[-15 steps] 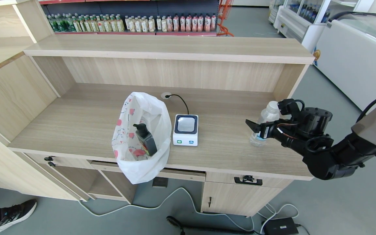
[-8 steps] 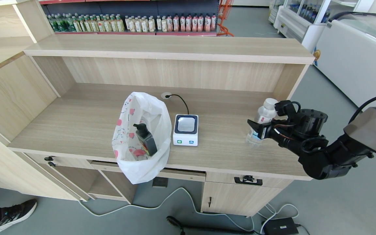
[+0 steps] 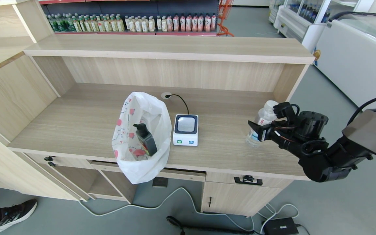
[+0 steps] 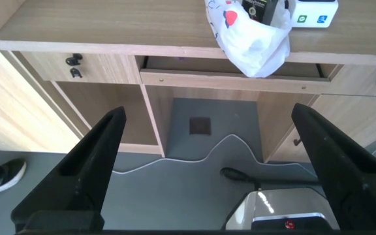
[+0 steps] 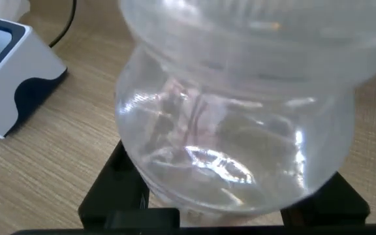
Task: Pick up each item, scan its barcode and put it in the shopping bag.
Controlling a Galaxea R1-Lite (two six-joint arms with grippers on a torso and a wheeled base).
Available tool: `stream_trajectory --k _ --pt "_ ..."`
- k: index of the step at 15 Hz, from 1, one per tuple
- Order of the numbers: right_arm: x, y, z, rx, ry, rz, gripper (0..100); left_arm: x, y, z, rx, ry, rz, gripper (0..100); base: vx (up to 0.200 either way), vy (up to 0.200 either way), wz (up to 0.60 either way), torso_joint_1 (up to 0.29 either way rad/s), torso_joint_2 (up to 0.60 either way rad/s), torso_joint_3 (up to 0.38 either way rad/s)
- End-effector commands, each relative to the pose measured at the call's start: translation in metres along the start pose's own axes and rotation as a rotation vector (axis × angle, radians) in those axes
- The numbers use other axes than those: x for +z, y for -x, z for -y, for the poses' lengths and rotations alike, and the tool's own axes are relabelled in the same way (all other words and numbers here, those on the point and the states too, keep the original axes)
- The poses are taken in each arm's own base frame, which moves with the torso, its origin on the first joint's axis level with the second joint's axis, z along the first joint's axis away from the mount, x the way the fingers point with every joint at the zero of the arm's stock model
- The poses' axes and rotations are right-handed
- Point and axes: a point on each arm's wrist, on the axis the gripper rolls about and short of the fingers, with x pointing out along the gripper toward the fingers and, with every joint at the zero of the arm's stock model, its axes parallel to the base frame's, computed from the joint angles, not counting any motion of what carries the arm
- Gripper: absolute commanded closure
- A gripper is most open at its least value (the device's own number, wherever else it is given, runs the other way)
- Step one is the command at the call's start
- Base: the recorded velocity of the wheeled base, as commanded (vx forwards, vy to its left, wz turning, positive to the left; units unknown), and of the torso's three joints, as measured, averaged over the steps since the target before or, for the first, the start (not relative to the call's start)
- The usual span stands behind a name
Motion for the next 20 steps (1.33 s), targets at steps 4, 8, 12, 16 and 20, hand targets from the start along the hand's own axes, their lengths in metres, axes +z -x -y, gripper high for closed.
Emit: stream_trajectory --k 4,8,12,16,20 --pt "0.060 0.020 0.011 -0.021 -0.110 0.080 100 0.000 0.000 0.000 0.000 0.000 0.001 0 0.000 0.000 0.00 0.000 0.00 0.000" --pt "0.166 0.083 0.000 0.212 -0.397 0.019 100 0.000 0.000 0.000 0.000 0.000 -0.001 0 0.000 0.000 0.00 0.000 0.00 0.000" --pt "0.200 0.120 -0.026 0.537 -0.413 0.032 100 0.000 0.000 0.000 0.000 0.000 0.001 0 0.000 0.000 0.00 0.000 0.00 0.000" --pt "0.241 0.156 -0.059 0.874 -0.438 0.054 100 0.000 0.000 0.000 0.000 0.000 -0.001 0 0.000 0.000 0.00 0.000 0.00 0.000" --pt "0.253 0.192 -0.078 1.091 -0.455 0.008 100 0.000 0.000 0.000 0.000 0.000 0.001 0 0.000 0.000 0.00 0.000 0.00 0.000"
